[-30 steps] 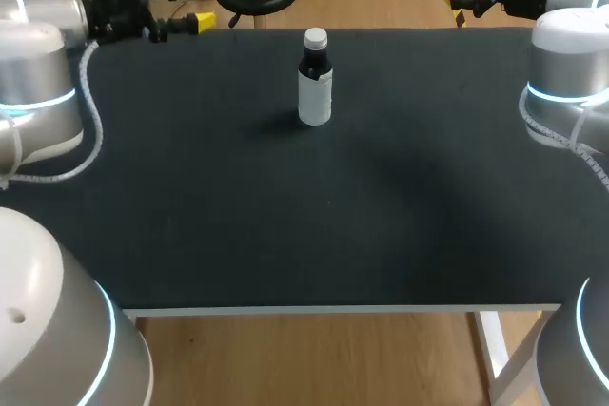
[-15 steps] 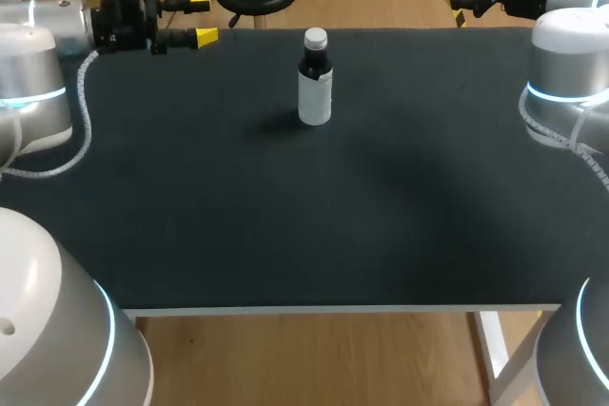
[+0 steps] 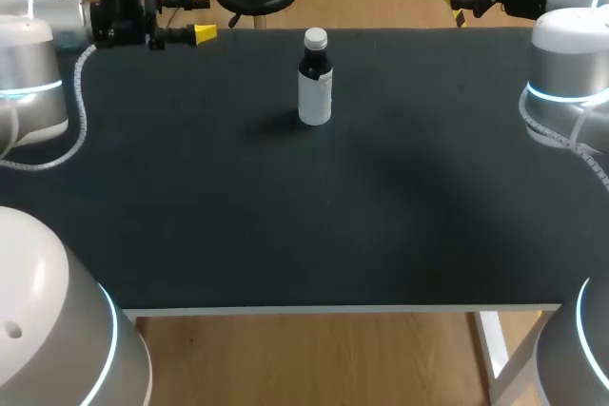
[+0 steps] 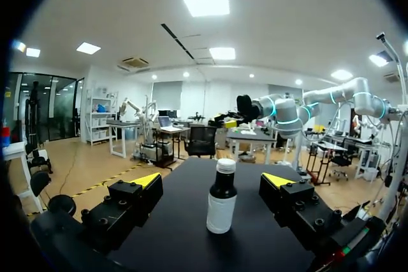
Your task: Unscrew the bottle cap
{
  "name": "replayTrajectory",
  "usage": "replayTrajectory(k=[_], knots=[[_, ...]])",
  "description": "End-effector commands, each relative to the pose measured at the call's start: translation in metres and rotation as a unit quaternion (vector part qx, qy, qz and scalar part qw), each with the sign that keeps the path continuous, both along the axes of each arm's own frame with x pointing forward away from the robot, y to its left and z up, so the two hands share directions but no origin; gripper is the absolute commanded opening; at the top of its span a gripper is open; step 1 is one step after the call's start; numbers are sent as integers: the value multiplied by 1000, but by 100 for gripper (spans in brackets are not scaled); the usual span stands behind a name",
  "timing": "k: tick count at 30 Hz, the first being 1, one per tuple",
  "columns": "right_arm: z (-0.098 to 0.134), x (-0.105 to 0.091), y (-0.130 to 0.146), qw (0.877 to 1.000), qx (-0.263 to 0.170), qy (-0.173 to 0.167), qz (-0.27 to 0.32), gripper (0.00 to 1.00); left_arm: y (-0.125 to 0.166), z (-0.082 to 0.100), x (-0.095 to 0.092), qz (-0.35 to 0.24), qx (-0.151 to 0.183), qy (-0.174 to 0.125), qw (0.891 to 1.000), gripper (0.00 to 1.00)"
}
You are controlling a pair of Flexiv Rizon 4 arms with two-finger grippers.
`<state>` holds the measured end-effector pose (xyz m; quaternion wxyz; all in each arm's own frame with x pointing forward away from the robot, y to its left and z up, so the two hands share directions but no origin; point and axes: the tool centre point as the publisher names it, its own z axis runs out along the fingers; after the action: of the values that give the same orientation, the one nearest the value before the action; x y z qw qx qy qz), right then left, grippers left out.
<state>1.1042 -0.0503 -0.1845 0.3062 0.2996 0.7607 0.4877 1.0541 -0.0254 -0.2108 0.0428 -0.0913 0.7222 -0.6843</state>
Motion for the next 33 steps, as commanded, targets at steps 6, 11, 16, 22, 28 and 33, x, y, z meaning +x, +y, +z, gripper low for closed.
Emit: replayTrajectory(k=[6, 11, 16, 22, 28, 33], knots=[[0, 0, 0, 1000, 0, 0, 0, 100, -19, -7, -2, -30, 8, -16, 999, 100], [0, 0, 0, 1000, 0, 0, 0, 100, -35, -24, -5, -53, -8, -28, 998, 100], [0, 0, 0, 1000, 0, 0, 0, 100, -54, -38, -10, -71, -22, -44, 996, 100], [0, 0, 0, 1000, 0, 0, 0, 100, -75, -54, -9, -104, -41, -52, 992, 100], [0, 0, 0, 1000, 0, 0, 0, 100, -95, -61, -9, -125, -51, -53, 989, 100], [0, 0, 0, 1000, 0, 0, 0, 100, -112, -65, -12, -146, -51, -49, 987, 100]])
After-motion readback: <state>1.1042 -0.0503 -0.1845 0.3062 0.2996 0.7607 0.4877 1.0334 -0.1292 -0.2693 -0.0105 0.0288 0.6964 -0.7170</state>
